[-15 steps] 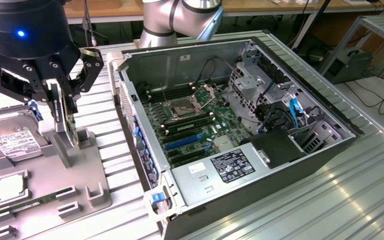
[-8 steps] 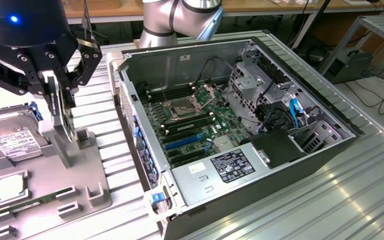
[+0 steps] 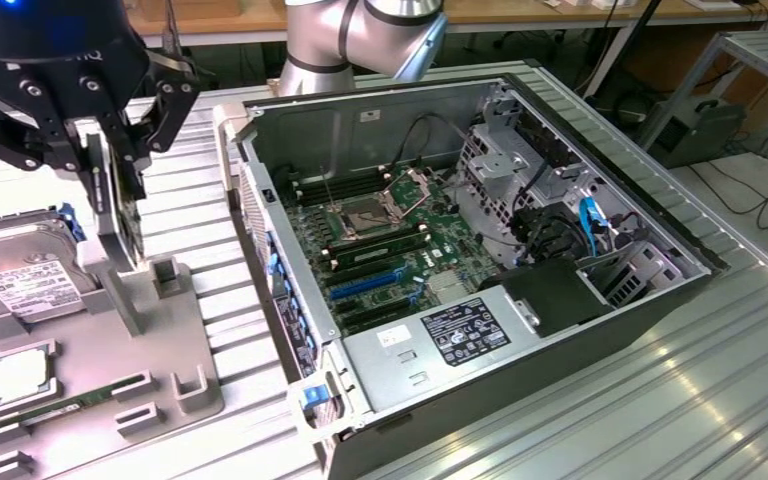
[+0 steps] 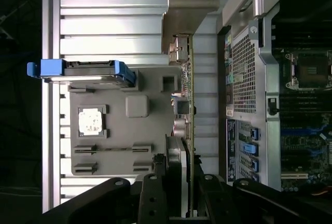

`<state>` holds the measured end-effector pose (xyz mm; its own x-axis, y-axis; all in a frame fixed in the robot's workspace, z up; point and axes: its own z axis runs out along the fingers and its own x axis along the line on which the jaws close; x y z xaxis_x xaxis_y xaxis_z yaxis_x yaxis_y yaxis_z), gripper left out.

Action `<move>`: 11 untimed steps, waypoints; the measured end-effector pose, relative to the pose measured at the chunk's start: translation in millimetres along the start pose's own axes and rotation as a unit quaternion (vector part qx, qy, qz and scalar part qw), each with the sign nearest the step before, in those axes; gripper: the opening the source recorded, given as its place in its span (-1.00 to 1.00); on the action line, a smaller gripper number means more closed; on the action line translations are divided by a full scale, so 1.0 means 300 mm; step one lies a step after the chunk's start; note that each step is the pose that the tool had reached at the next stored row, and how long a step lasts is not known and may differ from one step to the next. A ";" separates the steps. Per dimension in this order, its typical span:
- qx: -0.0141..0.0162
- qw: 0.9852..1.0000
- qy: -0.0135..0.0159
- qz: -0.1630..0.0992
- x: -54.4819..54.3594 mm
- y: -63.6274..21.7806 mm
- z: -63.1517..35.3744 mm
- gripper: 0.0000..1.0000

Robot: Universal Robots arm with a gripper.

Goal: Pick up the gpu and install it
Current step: 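Pick up the gpu and move the gpu toward the slot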

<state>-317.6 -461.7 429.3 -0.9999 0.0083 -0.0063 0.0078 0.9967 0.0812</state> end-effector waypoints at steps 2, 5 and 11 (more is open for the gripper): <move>0.000 1.000 0.000 0.000 0.000 0.001 -0.015 -0.44; 0.000 1.000 0.000 0.000 0.000 0.003 -0.034 -0.44; -0.001 1.000 0.001 0.000 -0.001 0.003 -0.047 -0.44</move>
<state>-317.4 -461.9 443.3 -1.0000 0.0083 -0.0051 0.0079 0.9965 0.0827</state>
